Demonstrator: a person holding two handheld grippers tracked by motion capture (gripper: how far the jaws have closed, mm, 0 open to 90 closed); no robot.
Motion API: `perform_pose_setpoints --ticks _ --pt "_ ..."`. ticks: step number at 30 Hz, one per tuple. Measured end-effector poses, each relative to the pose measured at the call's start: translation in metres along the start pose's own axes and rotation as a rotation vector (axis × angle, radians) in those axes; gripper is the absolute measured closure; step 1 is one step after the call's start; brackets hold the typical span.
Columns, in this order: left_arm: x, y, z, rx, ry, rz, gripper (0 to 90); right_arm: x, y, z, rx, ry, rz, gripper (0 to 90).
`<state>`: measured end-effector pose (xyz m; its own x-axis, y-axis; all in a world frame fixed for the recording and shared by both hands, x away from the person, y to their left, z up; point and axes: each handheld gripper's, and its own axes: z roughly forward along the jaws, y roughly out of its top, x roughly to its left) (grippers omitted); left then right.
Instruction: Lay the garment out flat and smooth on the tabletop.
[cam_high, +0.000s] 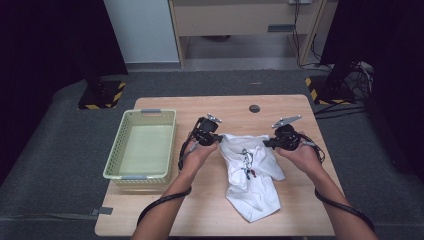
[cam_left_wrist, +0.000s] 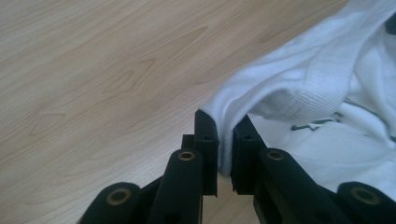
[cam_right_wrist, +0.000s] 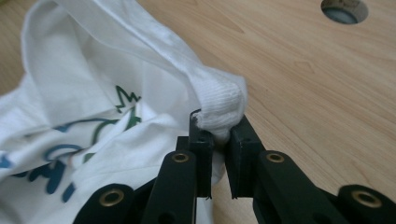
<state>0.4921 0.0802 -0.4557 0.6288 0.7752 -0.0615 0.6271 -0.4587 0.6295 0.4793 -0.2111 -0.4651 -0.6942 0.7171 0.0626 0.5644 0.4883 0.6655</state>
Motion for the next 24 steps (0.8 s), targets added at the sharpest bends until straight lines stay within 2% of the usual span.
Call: perform_pose_setpoints --ticks 1,2,3,5,6,8,10,11,12,17,22,24 --pt "0.002 0.0 0.003 0.005 0.004 -0.01 82.7 -0.002 0.001 0.005 0.009 -0.004 0.003 80.7" --pt "0.003 0.0 0.005 0.002 0.011 -0.019 71.2 -0.005 0.001 0.013 0.022 -0.033 0.007 67.3" --pt "0.003 0.0 0.007 -0.008 0.031 -0.024 71.2 -0.005 0.001 0.013 0.022 -0.033 0.007 67.3" --pt "0.004 -0.002 0.008 -0.021 0.054 -0.04 54.8 -0.005 0.001 0.016 0.023 -0.067 -0.016 54.5" --pt "0.003 -0.002 0.007 -0.031 0.054 -0.049 50.4 -0.005 0.001 0.015 0.013 -0.072 -0.021 48.8" --pt "0.001 -0.004 0.004 -0.048 0.059 -0.042 43.5 -0.003 -0.001 0.01 0.0 -0.079 -0.017 40.2" --pt "-0.002 -0.006 0.0 -0.058 0.055 -0.035 40.7 0.003 -0.009 0.0 -0.013 -0.071 0.001 32.5" --pt "-0.003 -0.007 -0.002 -0.067 0.056 -0.033 40.7 0.003 -0.009 0.0 -0.013 -0.071 0.001 32.5" --pt "-0.006 -0.009 -0.005 -0.077 0.052 -0.03 38.6 0.009 -0.016 -0.008 -0.015 -0.058 0.004 32.0" --pt "-0.02 -0.022 -0.015 -0.107 0.032 -0.012 37.4 0.024 -0.033 -0.02 0.009 -0.035 0.007 32.9" --pt "-0.039 -0.042 -0.024 -0.122 0.003 0.034 36.8 0.047 -0.052 -0.033 0.007 -0.019 -0.024 52.4" --pt "-0.043 -0.05 -0.027 -0.143 -0.023 0.013 37.0 0.055 -0.058 -0.035 -0.006 -0.021 -0.036 57.0"
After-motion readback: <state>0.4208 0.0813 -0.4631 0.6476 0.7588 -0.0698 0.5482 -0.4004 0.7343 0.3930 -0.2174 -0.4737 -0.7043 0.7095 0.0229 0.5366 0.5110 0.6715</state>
